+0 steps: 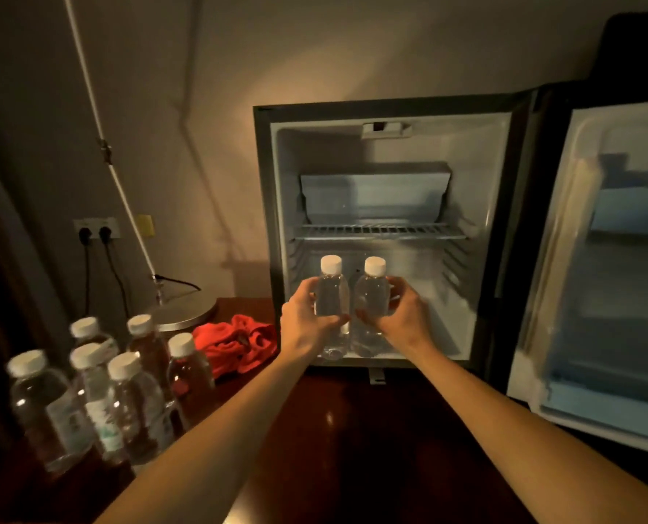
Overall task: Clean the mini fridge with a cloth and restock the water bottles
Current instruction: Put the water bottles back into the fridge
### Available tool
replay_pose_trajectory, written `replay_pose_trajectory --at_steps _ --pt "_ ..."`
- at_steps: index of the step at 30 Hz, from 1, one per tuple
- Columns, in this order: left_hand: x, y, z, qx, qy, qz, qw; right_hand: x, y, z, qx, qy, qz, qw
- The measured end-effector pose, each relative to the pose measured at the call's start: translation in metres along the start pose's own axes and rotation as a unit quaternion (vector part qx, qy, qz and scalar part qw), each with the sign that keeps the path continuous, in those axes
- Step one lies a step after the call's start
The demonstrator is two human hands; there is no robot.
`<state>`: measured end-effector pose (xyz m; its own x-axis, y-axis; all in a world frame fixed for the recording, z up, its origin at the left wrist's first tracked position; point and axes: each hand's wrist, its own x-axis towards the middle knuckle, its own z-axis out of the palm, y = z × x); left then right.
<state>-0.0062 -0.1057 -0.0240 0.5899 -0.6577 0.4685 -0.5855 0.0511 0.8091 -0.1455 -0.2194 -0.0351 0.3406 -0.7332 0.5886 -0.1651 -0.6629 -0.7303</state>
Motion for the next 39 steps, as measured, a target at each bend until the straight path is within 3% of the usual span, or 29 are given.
replay_pose_trajectory --at_steps 10,16,26,30,39 --pt "0.068 -0.047 0.052 0.006 0.006 -0.1 0.995 0.069 0.061 0.038 -0.028 -0.014 0.045 0.999" --pt "0.091 -0.056 0.071 -0.006 -0.011 -0.098 0.995 0.087 0.082 0.061 0.013 -0.002 0.034 0.999" --pt "0.12 -0.082 0.093 -0.031 0.046 -0.114 0.992 0.111 0.104 0.085 0.079 -0.012 0.064 0.995" --pt "0.126 -0.081 0.096 -0.011 0.061 -0.112 0.992 0.115 0.105 0.09 0.076 -0.004 0.072 0.995" --pt "0.109 -0.09 0.087 0.082 0.011 -0.159 0.984 0.097 0.099 0.079 -0.007 -0.052 0.131 0.99"
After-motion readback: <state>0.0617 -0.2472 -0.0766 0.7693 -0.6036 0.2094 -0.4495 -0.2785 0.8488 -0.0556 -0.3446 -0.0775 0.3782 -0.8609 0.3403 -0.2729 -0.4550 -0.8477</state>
